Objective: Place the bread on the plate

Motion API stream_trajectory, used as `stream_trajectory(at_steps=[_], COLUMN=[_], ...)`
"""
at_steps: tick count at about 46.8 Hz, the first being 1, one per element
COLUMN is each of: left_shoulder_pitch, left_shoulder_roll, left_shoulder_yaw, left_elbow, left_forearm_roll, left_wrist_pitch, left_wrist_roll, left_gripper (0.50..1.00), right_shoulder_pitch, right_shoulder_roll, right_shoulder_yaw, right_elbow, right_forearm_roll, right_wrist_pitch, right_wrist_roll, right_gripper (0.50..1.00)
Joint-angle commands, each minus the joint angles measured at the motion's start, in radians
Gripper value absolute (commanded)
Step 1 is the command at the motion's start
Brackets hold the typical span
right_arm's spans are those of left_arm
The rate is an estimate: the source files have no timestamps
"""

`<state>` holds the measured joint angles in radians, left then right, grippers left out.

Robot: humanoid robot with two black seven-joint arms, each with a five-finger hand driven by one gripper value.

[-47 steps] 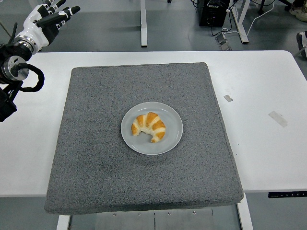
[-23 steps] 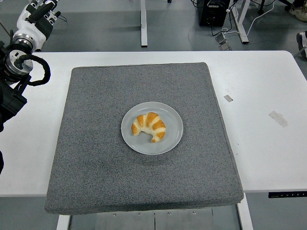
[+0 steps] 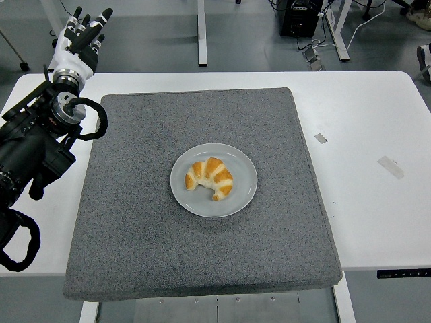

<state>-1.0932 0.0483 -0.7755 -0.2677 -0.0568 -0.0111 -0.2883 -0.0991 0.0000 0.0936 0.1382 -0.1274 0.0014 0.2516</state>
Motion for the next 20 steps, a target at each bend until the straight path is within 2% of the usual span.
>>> stream_trajectory(at_steps=[1, 20], left_shoulder_pitch=[0.01, 0.029], left_shoulder_roll=[-0.011, -0.018], left_shoulder_yaw=[0.005, 0.012], left_elbow=[-0.001, 0.001], left_forearm_roll=[0.0, 0.002], left_wrist_pitch=[0.01, 0.008], left_wrist_roll=[0.001, -0.002], left_gripper=[0.996, 0.996], right_shoulder_pitch=[0.001, -0.002], right_shoulder_roll=[0.0, 0.0], right_shoulder_yaw=[0.0, 0.002], right_elbow=[0.0, 0.012], right_forearm_roll=[0.0, 0.0], right_wrist_pitch=[0.0, 0.006], right_wrist_roll=[0.0, 0.0], right_gripper=[1.0, 1.0])
